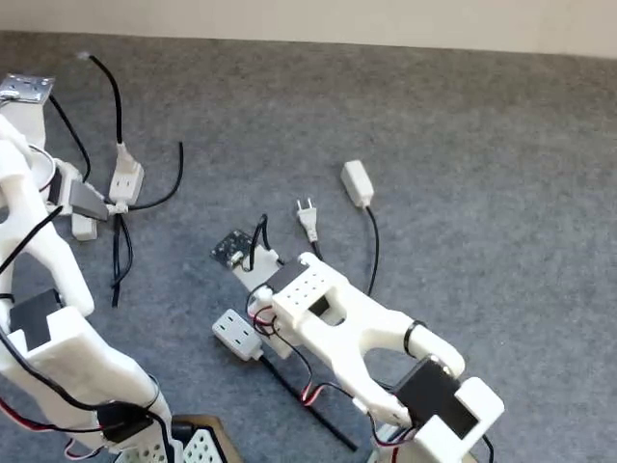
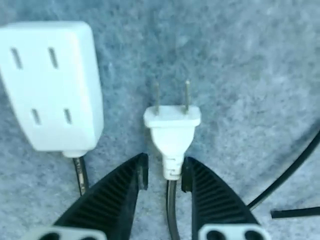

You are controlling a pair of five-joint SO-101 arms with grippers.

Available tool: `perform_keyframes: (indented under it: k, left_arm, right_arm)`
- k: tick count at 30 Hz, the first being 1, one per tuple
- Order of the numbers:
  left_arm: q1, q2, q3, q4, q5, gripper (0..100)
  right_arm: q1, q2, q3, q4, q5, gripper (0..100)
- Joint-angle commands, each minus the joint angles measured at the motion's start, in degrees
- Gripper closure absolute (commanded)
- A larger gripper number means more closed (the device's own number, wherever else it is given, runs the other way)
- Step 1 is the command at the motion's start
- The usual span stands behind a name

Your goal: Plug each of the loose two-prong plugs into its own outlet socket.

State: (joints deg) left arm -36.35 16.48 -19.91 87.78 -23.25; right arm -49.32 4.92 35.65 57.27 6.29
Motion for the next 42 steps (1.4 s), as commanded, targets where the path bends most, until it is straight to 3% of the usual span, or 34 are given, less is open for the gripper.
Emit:
perform_keyframes:
  k: [1,3,10,14,19,22,25,32,39,42]
  left_arm:
    - [-0.8,-3.1,0.0,-0.5,-0.4,64]
    - [-0.8,-3.1,0.0,-0.6,-0.4,64]
    - [-0.5,-3.1,-0.7,-0.8,-0.4,65]
    - [-0.6,-3.1,-7.3,0.9,-0.4,66]
    - [2.8,-3.2,-14.8,14.7,-5.3,67]
    - [4.1,-5.4,-14.5,14.4,-5.4,67]
    - [7.3,-9.6,-10.9,14.5,-5.4,67]
    - [20.5,-34.6,12.8,11.2,-3.6,67]
    - [26.2,-68.0,53.4,-16.7,3.3,64]
    - [28.5,-76.9,66.9,-23.2,5.1,61]
  right_arm:
    - [2.4,-1.3,-2.6,-1.5,-0.3,91.7]
    - [2.4,-2.0,-2.6,-1.5,-0.3,99.8]
    - [2.7,-2.4,-2.5,-0.9,-0.3,99.5]
    - [2.7,-4.1,-3.6,2.7,-0.4,99.3]
    - [5.5,-21.0,8.5,-17.3,0.4,99.3]
    - [6.5,-33.5,21.1,-28.6,5.2,99.3]
    - [6.1,-42.8,26.6,-29.5,5.1,99.3]
    - [5.0,-47.5,27.1,-26.7,5.0,99.3]
    - [-0.3,-47.7,28.8,-26.6,5.0,99.3]
    - [-2.3,-47.7,29.8,-26.6,4.9,99.3]
